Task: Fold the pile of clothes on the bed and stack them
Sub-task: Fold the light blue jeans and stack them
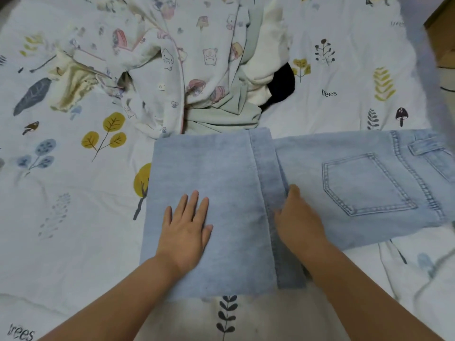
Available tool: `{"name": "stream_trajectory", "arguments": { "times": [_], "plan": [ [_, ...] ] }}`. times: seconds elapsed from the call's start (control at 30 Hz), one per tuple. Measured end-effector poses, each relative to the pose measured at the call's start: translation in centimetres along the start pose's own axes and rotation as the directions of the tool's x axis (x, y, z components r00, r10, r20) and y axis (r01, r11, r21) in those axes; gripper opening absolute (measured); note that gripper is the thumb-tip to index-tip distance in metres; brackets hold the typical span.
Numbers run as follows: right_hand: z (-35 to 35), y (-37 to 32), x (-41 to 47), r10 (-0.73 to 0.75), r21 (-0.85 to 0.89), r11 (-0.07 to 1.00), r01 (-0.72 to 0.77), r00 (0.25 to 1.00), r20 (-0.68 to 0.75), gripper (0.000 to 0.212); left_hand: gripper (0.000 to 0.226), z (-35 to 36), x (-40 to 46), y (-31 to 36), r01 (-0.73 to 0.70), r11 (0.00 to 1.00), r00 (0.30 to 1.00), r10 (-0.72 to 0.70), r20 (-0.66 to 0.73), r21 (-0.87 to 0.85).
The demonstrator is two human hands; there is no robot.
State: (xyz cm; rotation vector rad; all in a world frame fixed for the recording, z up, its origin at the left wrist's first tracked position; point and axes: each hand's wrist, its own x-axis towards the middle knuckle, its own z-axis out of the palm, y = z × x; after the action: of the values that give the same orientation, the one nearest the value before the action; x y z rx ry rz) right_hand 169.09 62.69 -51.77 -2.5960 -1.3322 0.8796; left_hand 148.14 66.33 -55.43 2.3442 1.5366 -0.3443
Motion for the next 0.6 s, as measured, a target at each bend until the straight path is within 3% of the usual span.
{"name": "stream_trajectory", "arguments": {
  "times": [0.1, 0.2, 0.27, 0.37, 0.43, 0.53, 0.6],
  "plan": [
    [0.0, -0.5, 0.1, -0.051, -0.018, 0.999, 0.050, 0.996, -0.071, 0.056, 0.062, 0.4, 0.3, -0.5, 0.055, 0.998, 0.998, -0.054, -0.024, 0.007],
    [0.4, -1.1, -0.8, -0.096, -0.309, 0.950, 0.032, 0.976, -0.195, 0.062, 0.075, 0.3, 0.1, -0.6, 0.059, 0.997, 0.998, -0.059, 0.006, 0.051],
    [1.6, -1.9, -2.2, -0.143, -0.419, 0.907, 0.039, 0.965, -0.219, 0.066, 0.089, -0.5, -0.5, -0.2, 0.009, 1.000, 1.000, -0.008, 0.010, -0.013],
    [3.9, -1.7, -4.2, -0.325, -0.383, 0.892, 0.240, 0.929, -0.176, 0.073, 0.074, -0.5, -1.8, 0.3, -0.104, 0.995, 0.994, 0.103, 0.033, 0.006],
    [5.1, -0.6, -4.8, -0.422, -0.433, 0.837, 0.334, 0.899, -0.121, 0.073, 0.076, 0.0, -2.5, 0.2, -0.121, 0.993, 0.990, 0.120, 0.078, 0.010],
    [5.1, 0.2, -4.7, -0.370, -0.422, 0.841, 0.340, 0.929, 0.011, 0.072, 0.085, 1.0, -2.4, 0.2, -0.085, 0.995, 0.992, 0.079, 0.099, 0.058],
    [4.7, 0.3, -3.9, -0.367, -0.395, 0.835, 0.383, 0.923, 0.118, 0.069, 0.078, 0.9, -2.1, 0.8, -0.048, 0.995, 0.994, 0.039, 0.102, 0.083]
  ]
}}
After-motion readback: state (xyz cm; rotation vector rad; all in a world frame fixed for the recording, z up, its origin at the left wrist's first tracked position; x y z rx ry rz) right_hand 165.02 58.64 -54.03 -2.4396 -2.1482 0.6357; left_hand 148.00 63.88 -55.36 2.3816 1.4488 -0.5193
